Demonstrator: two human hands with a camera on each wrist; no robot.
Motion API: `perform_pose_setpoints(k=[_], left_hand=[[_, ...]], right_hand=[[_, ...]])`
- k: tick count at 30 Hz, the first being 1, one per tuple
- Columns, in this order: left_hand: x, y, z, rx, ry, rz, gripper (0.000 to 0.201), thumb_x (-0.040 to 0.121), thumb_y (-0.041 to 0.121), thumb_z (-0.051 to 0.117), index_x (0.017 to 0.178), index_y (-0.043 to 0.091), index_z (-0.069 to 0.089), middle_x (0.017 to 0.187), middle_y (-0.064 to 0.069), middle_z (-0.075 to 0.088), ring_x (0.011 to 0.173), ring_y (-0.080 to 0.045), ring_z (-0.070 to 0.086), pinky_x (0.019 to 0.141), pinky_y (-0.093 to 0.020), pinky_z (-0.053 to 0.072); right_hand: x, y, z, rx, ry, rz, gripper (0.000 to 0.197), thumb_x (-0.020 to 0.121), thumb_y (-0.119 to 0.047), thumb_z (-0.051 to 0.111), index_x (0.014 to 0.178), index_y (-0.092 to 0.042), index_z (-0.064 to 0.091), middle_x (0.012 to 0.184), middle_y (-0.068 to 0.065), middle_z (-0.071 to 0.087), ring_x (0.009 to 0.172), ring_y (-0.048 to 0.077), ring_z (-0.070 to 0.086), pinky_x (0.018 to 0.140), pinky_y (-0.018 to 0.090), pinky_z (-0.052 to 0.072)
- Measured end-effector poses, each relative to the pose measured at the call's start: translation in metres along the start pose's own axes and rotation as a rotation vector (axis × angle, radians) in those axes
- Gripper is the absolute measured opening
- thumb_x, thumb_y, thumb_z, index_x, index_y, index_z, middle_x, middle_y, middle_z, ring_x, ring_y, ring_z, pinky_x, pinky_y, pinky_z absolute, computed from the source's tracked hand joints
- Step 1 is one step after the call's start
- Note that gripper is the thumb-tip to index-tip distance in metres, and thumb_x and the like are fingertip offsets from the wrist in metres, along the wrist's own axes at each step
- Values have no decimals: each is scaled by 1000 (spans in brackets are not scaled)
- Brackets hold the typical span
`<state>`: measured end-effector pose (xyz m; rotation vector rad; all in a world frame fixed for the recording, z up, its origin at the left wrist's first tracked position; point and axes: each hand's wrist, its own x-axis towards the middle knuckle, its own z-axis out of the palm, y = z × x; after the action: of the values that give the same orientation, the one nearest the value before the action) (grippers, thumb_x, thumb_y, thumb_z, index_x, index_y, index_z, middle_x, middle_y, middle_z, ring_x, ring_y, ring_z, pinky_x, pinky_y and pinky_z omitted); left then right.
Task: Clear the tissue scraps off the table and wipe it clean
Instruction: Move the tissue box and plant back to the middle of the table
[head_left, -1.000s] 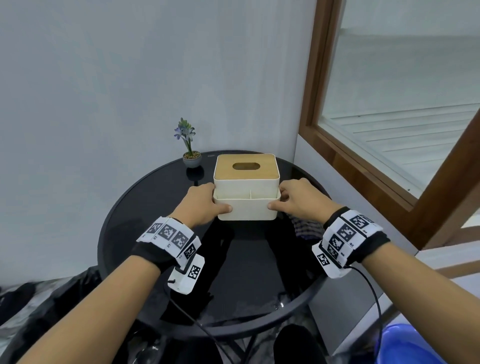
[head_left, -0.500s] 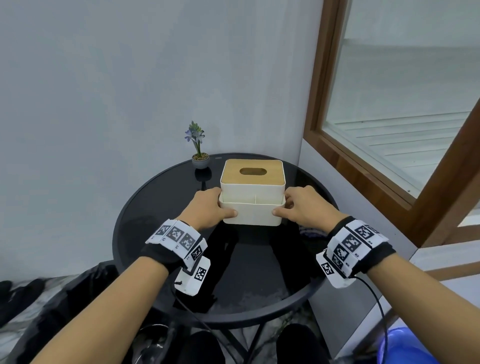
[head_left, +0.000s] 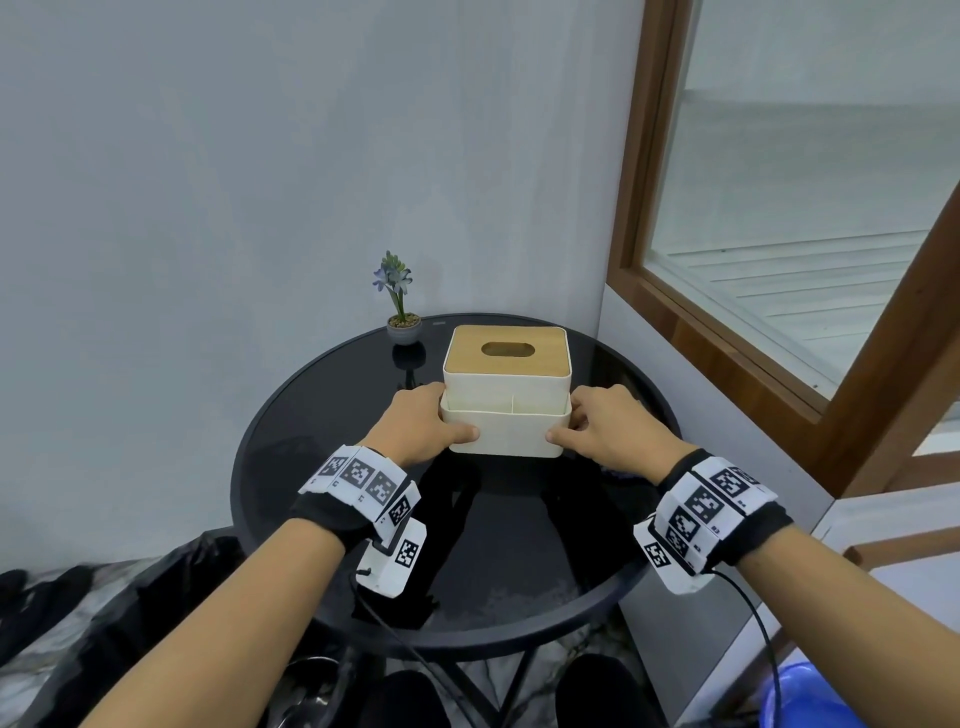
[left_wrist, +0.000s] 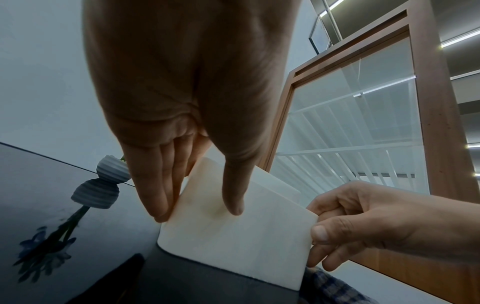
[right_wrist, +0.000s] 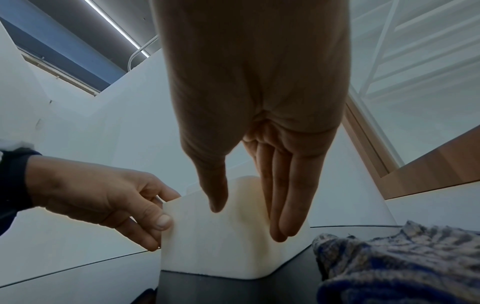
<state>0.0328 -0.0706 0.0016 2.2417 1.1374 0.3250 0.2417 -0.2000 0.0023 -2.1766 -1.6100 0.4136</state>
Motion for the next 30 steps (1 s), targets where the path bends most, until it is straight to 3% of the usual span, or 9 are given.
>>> perform_pose_setpoints(k=[5,14,19,30], left_hand=[[1,-2,2,1,0,13,51,83,35,73,129,20,55,117,2,64,98,-12,56,87,-25,42],[2,-8,3,-35,-9,15,51,83,37,73,128,23,55,105,10,60,97,-10,57,83,-23,40],[4,-12,4,-131,13,6,68,79,41,76,138,24,46,123,6,63,108,-12,59,84,-21,40],[11,-13,7,-179,43,21,77,77,38,80,142,23,41,126,4,62,107,-13,61,84,-22,46]], right_hand=[[0,2,3,-7,3,7,50,85,-43,66,124,-15,55,120,4,64,104,19,63,87,32,54],[1,4,5,32,16,24,52,85,-42,66,126,-14,53,123,4,64,105,19,63,80,25,49],[3,5,8,103,34,21,69,82,-45,68,139,-17,40,130,4,60,109,19,63,89,32,52],[6,6,12,154,60,-28,77,81,-46,70,142,-18,33,135,2,56,109,18,62,90,32,52]])
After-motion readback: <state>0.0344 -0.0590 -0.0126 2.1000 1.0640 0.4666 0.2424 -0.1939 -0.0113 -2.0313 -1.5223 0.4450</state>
